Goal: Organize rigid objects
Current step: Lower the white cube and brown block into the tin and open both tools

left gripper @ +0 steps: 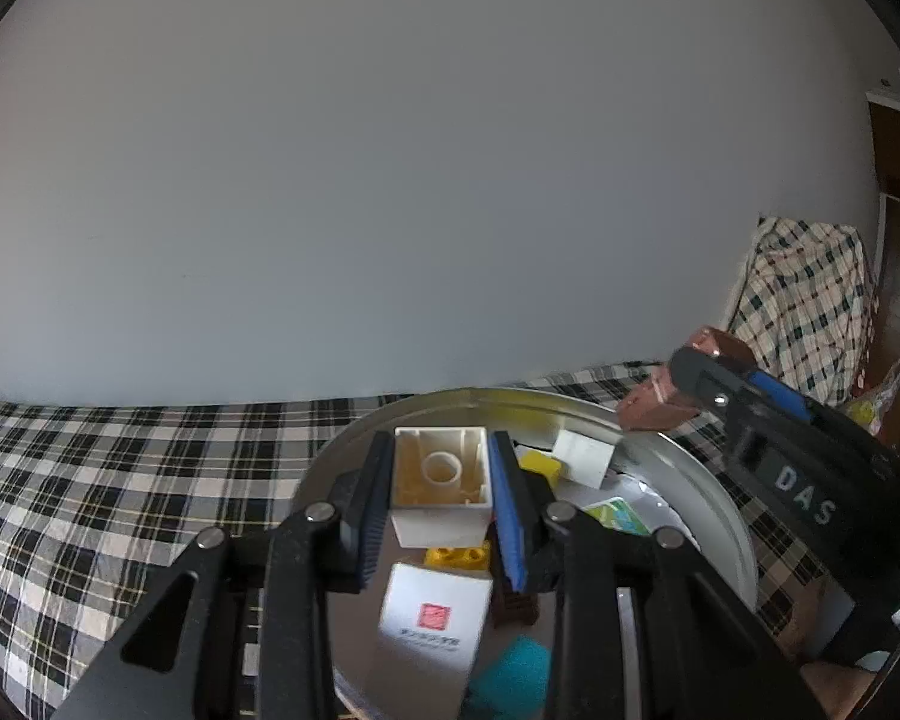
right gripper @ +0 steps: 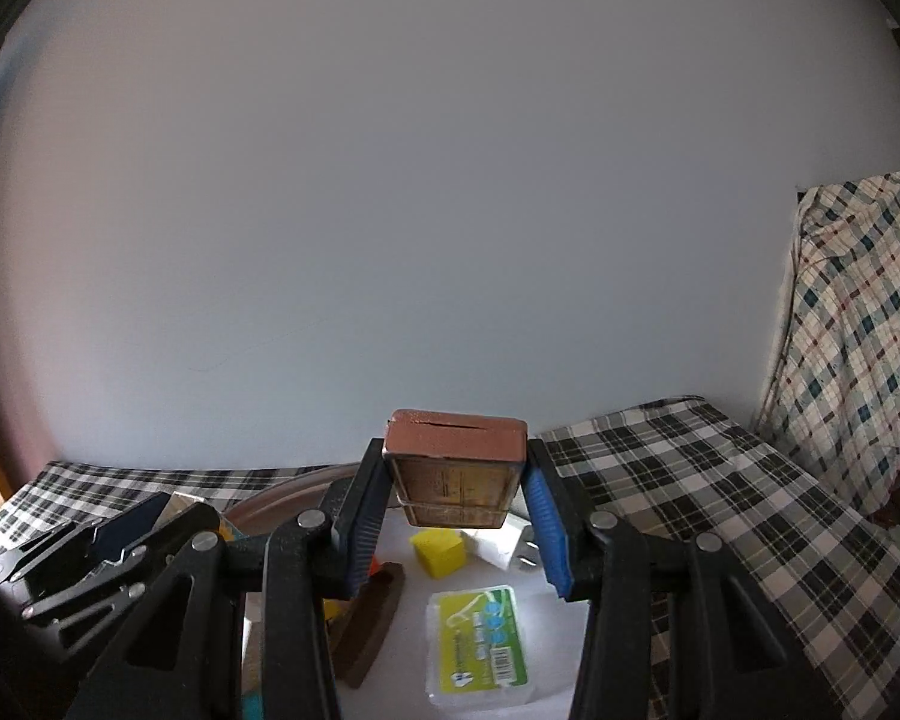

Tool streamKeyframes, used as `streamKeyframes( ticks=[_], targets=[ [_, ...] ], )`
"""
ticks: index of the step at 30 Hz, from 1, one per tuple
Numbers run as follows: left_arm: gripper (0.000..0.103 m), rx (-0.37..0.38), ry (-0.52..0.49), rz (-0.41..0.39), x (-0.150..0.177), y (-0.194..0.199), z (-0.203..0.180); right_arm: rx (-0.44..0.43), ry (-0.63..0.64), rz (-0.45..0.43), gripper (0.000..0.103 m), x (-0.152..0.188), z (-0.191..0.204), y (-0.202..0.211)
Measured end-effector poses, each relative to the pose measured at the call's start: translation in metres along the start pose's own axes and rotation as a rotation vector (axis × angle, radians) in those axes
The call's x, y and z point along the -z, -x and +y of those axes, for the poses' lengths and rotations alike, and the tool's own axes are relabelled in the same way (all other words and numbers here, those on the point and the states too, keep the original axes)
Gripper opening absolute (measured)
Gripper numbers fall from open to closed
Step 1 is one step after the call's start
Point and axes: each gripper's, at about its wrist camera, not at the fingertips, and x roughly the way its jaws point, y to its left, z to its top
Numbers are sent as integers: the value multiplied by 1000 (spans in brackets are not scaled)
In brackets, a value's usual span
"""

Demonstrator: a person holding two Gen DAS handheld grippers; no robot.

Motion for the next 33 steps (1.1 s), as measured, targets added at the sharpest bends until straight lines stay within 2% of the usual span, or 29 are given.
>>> streamKeyframes(
  ticks=[17,33],
  targets=[
    [31,-3,-26,73,0,-16,-17,58,-3,63,47,-4,-18,-26],
    [31,-15,-28,135,-1,-30,-23,53,-25,107,47,-7,-23,-37]
  ],
)
